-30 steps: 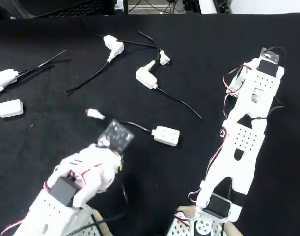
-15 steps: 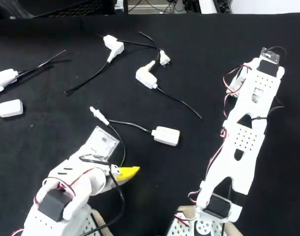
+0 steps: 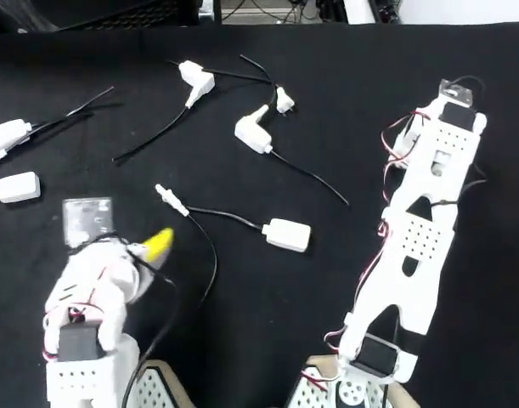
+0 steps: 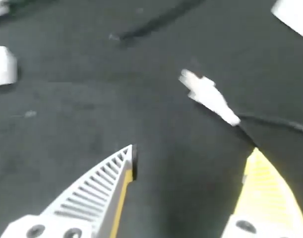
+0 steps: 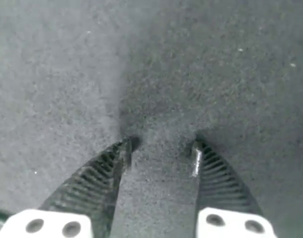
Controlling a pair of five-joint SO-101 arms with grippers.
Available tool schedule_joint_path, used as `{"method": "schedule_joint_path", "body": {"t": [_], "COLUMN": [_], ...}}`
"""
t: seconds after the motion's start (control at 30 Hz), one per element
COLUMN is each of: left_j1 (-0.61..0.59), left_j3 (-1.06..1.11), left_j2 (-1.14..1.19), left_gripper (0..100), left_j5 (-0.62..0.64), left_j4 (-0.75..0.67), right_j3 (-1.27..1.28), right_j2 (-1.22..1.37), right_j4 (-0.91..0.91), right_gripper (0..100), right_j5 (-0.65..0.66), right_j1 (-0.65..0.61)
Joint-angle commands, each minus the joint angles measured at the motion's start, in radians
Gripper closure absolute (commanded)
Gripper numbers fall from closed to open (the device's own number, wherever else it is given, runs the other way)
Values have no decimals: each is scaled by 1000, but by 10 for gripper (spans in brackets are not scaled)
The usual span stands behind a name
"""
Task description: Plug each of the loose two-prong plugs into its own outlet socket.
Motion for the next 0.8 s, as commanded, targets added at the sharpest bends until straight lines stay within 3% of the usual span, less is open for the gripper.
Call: {"method": "schedule_joint_path", "body": {"t": [0.0, 0.1, 0.2, 0.37, 0.53, 0.77], "left_j1": [-131, -211, -223, -228, -174, -159], "left_j3": [30, 61, 116, 114, 114, 114], "left_j2": [-3, -3, 0, 25, 26, 31], "left_gripper": [656, 656, 657, 657, 657, 657], "left_j5": [-38, -40, 52, 172, 195, 195], "left_j4": [-37, -55, -170, -181, -178, -172], "right_j3": [-1, 1, 16, 209, 295, 323], "right_j2": [8, -70, -182, -346, -424, -383], "right_j4": [21, 23, 23, 21, 15, 5], "right_gripper": [801, 801, 801, 799, 798, 800], "right_j5": [55, 94, 137, 180, 242, 292], "right_j1": [-31, -69, -169, -446, -730, -879]}}
